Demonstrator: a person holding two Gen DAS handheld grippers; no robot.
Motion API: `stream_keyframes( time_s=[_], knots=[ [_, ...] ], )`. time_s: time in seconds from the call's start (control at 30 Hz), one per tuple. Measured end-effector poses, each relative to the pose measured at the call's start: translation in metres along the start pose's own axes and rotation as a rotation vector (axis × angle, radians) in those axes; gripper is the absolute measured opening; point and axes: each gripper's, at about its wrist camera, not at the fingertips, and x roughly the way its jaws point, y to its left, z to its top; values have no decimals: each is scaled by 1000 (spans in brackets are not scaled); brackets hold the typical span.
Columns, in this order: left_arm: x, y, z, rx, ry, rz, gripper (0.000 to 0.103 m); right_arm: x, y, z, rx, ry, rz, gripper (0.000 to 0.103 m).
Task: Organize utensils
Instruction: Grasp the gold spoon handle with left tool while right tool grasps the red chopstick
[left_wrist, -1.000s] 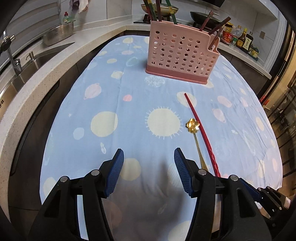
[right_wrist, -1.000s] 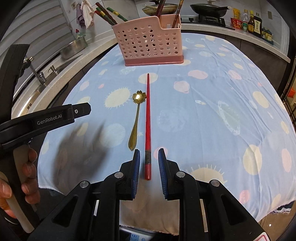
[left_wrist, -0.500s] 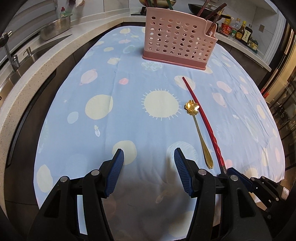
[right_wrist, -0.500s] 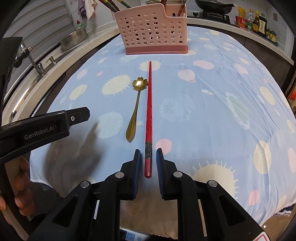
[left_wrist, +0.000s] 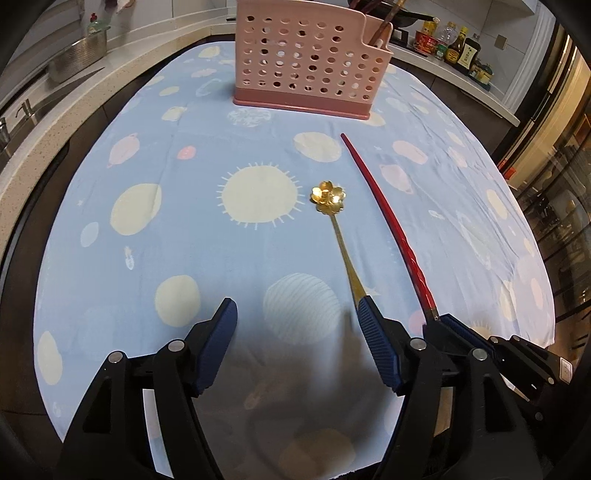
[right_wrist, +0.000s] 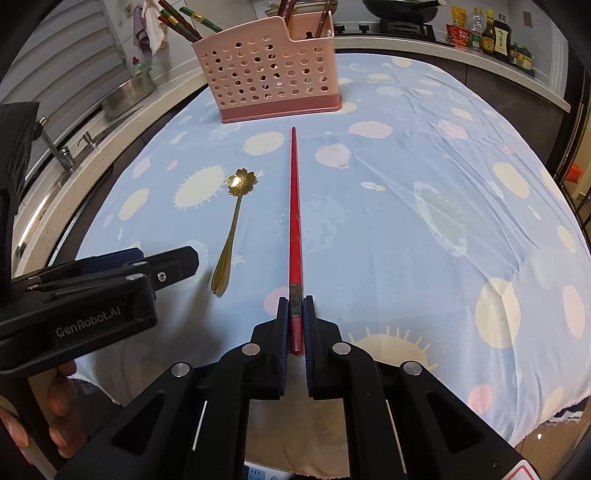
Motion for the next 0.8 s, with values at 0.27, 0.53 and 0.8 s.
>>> stream_keyframes(
  time_s=[0.27,0.53,0.8],
  knots=[
    [15,-20,2,38,3,-13,64,1,-10,2,25,1,-1,7],
    [14,-18,1,62,-18,11,34,3,-8,1,20,5,6,7],
    [7,0,0,24,-18,-14,10,0,-5,0,15,1,7,7]
  ],
)
